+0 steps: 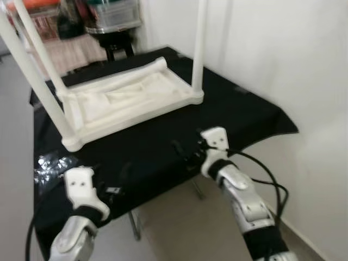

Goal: Building children table

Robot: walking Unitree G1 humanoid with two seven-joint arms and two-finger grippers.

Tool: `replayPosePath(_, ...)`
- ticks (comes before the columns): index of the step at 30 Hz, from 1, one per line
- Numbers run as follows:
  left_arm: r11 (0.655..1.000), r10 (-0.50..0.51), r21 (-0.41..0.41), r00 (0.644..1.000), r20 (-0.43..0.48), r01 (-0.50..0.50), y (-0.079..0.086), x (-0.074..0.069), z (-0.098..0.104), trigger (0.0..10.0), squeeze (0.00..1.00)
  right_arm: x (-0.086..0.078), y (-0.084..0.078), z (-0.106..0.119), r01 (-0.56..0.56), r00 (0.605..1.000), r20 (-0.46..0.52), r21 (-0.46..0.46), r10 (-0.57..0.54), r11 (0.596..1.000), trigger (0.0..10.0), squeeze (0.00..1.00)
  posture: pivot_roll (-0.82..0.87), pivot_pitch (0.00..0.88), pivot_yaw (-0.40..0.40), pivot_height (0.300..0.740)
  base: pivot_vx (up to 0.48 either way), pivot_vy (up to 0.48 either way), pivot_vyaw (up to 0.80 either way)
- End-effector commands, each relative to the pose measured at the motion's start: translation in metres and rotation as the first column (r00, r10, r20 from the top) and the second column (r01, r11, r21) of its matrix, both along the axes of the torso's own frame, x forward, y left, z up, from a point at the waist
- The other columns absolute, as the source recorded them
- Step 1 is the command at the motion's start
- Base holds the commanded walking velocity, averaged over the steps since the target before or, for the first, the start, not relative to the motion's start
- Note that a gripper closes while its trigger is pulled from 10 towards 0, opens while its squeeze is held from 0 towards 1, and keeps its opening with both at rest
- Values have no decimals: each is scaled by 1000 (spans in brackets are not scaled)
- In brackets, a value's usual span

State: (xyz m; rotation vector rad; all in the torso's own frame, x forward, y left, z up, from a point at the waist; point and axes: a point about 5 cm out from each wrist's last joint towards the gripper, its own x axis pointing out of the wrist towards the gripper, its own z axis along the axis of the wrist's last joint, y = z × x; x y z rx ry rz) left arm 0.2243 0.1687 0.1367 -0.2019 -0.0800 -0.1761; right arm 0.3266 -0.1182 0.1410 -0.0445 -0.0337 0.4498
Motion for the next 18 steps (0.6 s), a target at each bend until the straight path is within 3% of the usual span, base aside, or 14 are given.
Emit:
replayPosePath(1, 1000, -4, -6, 1000, -1, 4, 0, 0, -1, 10000, 0, 1, -1, -2, -3, 1000, -4, 14, 3, 1000, 10000, 0, -86, 46, 38, 740, 296, 0, 0)
replayPosePath(16, 1000, -16, 9, 1000, -2, 16, -1, 1, -3, 10000, 0, 2, 2, -1, -53, 999, -3, 50, 53, 997, 10000, 0, -65, 36, 42, 740, 292, 0, 0)
replayPosePath(18, 1000, -17, 12, 1000, -3, 17, -1, 1, -3, 10000, 0, 2, 4, 0, -83, 997, 4, 45, 83, 996, 10000, 0, -65, 36, 42, 740, 289, 0, 800)
